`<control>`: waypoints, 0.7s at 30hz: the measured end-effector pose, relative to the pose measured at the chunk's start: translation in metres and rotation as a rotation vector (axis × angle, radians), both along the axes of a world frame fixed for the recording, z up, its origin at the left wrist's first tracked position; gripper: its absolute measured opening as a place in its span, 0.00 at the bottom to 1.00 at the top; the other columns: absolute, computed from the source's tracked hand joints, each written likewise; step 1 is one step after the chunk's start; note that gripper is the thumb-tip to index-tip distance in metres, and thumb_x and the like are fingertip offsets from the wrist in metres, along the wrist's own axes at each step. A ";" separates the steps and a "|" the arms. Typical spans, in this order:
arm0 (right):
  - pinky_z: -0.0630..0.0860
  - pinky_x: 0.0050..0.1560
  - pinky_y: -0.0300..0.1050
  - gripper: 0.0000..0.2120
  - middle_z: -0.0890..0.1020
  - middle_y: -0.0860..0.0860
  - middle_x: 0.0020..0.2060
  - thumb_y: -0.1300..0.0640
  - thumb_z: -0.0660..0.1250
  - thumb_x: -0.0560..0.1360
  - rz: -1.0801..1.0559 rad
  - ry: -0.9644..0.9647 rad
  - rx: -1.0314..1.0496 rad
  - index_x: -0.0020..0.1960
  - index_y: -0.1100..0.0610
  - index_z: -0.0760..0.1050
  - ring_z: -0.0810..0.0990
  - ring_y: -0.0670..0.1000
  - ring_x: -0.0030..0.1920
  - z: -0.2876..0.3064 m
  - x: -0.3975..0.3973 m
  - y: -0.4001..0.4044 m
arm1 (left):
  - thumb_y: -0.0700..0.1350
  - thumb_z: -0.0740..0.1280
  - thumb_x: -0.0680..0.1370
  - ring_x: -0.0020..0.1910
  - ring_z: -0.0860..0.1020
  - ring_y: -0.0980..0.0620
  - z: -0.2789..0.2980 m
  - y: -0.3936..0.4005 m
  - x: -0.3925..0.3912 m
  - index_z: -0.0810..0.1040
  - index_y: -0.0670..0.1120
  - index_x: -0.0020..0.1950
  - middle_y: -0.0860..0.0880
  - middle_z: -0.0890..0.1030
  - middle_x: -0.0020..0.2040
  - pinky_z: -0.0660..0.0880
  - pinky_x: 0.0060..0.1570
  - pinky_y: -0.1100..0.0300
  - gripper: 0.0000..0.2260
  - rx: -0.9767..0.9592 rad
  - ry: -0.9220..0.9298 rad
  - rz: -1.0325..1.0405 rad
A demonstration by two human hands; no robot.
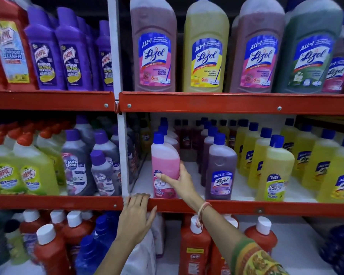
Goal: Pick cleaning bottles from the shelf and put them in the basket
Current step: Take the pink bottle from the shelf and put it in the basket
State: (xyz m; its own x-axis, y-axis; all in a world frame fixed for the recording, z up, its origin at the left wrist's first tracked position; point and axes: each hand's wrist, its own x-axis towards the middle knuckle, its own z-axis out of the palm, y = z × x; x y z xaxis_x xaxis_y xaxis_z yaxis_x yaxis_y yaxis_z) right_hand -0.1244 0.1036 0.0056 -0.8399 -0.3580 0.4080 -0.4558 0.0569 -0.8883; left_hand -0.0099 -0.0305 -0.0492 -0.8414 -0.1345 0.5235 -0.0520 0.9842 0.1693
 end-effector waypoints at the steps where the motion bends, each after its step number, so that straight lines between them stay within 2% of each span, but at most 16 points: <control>1: 0.79 0.40 0.30 0.25 0.81 0.41 0.49 0.42 0.78 0.63 -0.027 0.036 -0.012 0.53 0.38 0.68 0.83 0.37 0.46 0.001 0.004 0.002 | 0.59 0.50 0.76 0.59 0.77 0.45 -0.001 -0.001 0.000 0.75 0.43 0.61 0.45 0.81 0.58 0.71 0.65 0.48 0.27 0.001 -0.006 -0.009; 4: 0.81 0.40 0.33 0.28 0.81 0.46 0.50 0.39 0.76 0.64 -0.095 0.172 -0.036 0.56 0.45 0.66 0.83 0.46 0.49 0.011 0.014 0.010 | 0.59 0.50 0.76 0.62 0.76 0.45 -0.003 -0.004 0.001 0.74 0.43 0.63 0.45 0.80 0.60 0.69 0.68 0.48 0.27 0.011 -0.031 -0.027; 6: 0.81 0.40 0.37 0.27 0.80 0.49 0.51 0.37 0.74 0.65 -0.152 0.282 -0.011 0.55 0.44 0.64 0.81 0.49 0.49 0.023 0.022 0.022 | 0.61 0.48 0.76 0.64 0.75 0.46 -0.003 -0.005 0.001 0.74 0.43 0.65 0.45 0.79 0.62 0.66 0.70 0.48 0.29 0.014 -0.037 -0.028; 8: 0.80 0.40 0.42 0.27 0.79 0.47 0.51 0.35 0.72 0.66 -0.241 0.398 0.048 0.57 0.43 0.63 0.80 0.50 0.48 0.033 0.032 0.037 | 0.65 0.44 0.76 0.64 0.74 0.45 -0.001 -0.001 0.002 0.74 0.43 0.65 0.45 0.79 0.63 0.66 0.70 0.46 0.34 0.019 -0.046 -0.017; 11: 0.77 0.38 0.35 0.30 0.78 0.46 0.53 0.32 0.69 0.67 -0.357 0.540 0.076 0.61 0.44 0.63 0.78 0.46 0.49 0.040 0.047 0.057 | 0.67 0.35 0.75 0.63 0.75 0.43 0.005 0.008 0.004 0.75 0.43 0.64 0.43 0.79 0.62 0.69 0.68 0.42 0.41 0.046 -0.053 0.009; 13: 0.75 0.39 0.29 0.31 0.78 0.44 0.53 0.30 0.68 0.66 -0.386 0.568 0.066 0.62 0.43 0.64 0.77 0.42 0.48 0.043 0.056 0.072 | 0.68 0.34 0.75 0.65 0.75 0.43 0.006 0.018 0.003 0.75 0.43 0.65 0.43 0.79 0.63 0.67 0.68 0.41 0.42 0.040 -0.062 0.024; 15: 0.78 0.41 0.30 0.29 0.81 0.41 0.52 0.31 0.71 0.64 -0.262 0.447 -0.055 0.59 0.38 0.66 0.80 0.40 0.49 0.048 0.063 0.088 | 0.67 0.40 0.76 0.69 0.70 0.46 0.004 0.029 -0.002 0.71 0.45 0.68 0.45 0.76 0.67 0.60 0.72 0.42 0.37 0.030 -0.067 0.017; 17: 0.82 0.45 0.39 0.30 0.84 0.47 0.52 0.36 0.77 0.62 0.018 0.190 -0.252 0.60 0.40 0.71 0.84 0.47 0.52 0.050 0.064 0.104 | 0.64 0.46 0.78 0.72 0.65 0.50 0.003 0.039 -0.009 0.67 0.47 0.71 0.48 0.72 0.71 0.52 0.75 0.45 0.30 0.015 -0.083 -0.007; 19: 0.82 0.44 0.43 0.32 0.86 0.52 0.52 0.42 0.79 0.61 0.248 -0.035 -0.379 0.61 0.48 0.74 0.85 0.54 0.51 0.050 0.062 0.119 | 0.65 0.44 0.76 0.72 0.66 0.50 0.003 0.049 -0.014 0.67 0.47 0.71 0.48 0.72 0.70 0.51 0.75 0.44 0.33 0.020 -0.092 -0.015; 21: 0.82 0.44 0.45 0.33 0.87 0.55 0.48 0.43 0.80 0.60 0.427 -0.167 -0.403 0.59 0.54 0.76 0.86 0.54 0.47 0.049 0.060 0.132 | 0.68 0.38 0.73 0.69 0.70 0.47 0.002 0.055 -0.016 0.71 0.46 0.68 0.46 0.76 0.66 0.55 0.73 0.41 0.39 0.030 -0.074 0.000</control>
State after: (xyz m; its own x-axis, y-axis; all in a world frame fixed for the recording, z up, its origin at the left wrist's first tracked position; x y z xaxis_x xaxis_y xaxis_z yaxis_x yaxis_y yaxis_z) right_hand -0.0645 0.2355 0.0543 -0.7208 -0.5217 0.4563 -0.2167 -0.4558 -0.8633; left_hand -0.0256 0.0246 -0.0476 -0.8774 -0.1498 0.4559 -0.0659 0.9786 0.1948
